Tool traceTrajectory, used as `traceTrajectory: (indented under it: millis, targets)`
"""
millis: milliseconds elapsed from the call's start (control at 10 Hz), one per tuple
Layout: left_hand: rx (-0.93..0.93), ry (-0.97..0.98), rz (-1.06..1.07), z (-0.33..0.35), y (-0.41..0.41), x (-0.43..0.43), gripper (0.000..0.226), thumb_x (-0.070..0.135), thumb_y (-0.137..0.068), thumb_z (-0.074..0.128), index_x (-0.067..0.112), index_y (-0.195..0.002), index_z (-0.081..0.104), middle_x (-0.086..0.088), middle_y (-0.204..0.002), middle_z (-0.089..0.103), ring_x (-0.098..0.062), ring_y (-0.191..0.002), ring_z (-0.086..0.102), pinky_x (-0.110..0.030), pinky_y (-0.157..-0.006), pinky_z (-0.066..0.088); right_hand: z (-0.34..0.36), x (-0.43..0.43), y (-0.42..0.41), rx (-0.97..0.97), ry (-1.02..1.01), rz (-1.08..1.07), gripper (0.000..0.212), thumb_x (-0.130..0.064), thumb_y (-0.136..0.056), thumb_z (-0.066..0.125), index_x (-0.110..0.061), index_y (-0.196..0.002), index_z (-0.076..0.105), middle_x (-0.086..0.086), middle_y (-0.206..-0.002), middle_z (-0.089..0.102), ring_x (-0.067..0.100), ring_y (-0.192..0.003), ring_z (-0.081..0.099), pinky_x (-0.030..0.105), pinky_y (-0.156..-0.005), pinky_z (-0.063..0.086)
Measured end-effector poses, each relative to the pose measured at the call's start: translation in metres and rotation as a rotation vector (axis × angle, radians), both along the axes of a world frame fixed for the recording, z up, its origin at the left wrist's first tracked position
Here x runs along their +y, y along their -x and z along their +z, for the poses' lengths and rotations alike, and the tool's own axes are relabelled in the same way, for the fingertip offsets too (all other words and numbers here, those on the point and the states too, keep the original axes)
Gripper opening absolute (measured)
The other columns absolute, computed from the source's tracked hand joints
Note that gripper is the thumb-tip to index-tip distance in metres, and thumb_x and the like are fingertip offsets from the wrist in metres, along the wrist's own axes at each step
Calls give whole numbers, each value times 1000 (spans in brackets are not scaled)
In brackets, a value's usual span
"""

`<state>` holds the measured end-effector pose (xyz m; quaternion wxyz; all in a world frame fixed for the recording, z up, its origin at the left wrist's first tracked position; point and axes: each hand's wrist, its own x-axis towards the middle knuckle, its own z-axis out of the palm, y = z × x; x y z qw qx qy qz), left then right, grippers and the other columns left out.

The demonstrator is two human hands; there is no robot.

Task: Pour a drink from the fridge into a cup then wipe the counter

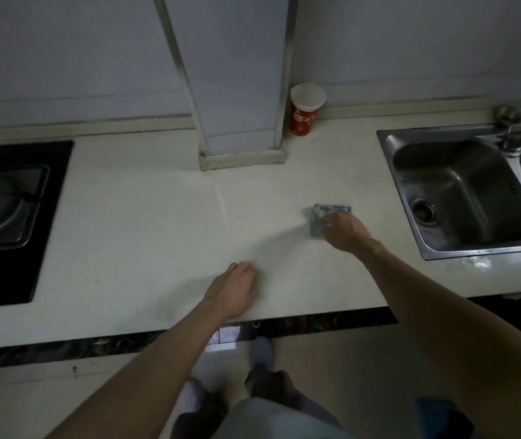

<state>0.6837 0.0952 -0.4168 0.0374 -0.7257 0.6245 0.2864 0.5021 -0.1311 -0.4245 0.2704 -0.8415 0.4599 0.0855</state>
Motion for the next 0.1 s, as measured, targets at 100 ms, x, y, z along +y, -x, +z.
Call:
traceTrajectory:
  millis: [100]
  targets:
    - [-24, 0, 18, 23, -15, 0, 19, 14, -95, 43, 4, -103, 58, -13, -120, 55, -28, -109, 53, -37, -85, 46, 16, 12, -11, 136, 88, -2, 27, -21, -95, 37, -12, -112, 56, 14, -111, 66, 31, -98, 63, 42, -87, 52]
